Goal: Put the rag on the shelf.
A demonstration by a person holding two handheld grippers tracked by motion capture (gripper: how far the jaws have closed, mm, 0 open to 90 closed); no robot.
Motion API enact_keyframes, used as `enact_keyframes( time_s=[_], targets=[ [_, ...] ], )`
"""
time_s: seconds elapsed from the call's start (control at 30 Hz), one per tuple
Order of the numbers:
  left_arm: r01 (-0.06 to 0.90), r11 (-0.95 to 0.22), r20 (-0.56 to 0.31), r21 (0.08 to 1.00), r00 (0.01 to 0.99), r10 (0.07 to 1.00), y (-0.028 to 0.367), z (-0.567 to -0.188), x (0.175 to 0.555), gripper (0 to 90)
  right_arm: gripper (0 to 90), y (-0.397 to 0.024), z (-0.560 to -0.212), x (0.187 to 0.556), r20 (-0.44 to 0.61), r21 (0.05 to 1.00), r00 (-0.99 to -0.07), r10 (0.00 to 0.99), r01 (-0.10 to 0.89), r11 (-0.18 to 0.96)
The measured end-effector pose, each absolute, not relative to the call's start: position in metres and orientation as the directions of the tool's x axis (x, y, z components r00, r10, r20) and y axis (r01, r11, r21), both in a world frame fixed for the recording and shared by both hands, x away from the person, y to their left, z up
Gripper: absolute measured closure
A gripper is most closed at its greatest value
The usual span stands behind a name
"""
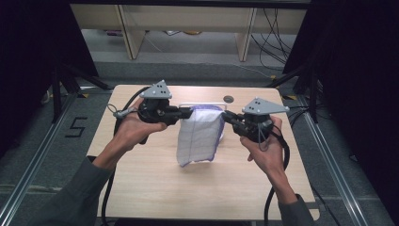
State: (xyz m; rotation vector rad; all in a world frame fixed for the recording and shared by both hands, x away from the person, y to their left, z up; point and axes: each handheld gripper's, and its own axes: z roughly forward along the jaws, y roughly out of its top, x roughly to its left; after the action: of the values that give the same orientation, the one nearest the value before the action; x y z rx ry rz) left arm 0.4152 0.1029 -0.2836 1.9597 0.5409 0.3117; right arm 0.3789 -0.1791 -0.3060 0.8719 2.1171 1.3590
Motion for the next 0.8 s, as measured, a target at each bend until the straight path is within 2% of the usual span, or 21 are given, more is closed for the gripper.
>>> enact_keyframes(
  time_s=[0.8],
  targets=[
    [0.219,-0.275,-0.022,0.936,0.817,0.576,0.094,-0.224,0.455,86.4,86.3,-0.184,-0.240,0.429,-0.075,0.951,-0.672,0.737,0.173,0.255]
  ],
)
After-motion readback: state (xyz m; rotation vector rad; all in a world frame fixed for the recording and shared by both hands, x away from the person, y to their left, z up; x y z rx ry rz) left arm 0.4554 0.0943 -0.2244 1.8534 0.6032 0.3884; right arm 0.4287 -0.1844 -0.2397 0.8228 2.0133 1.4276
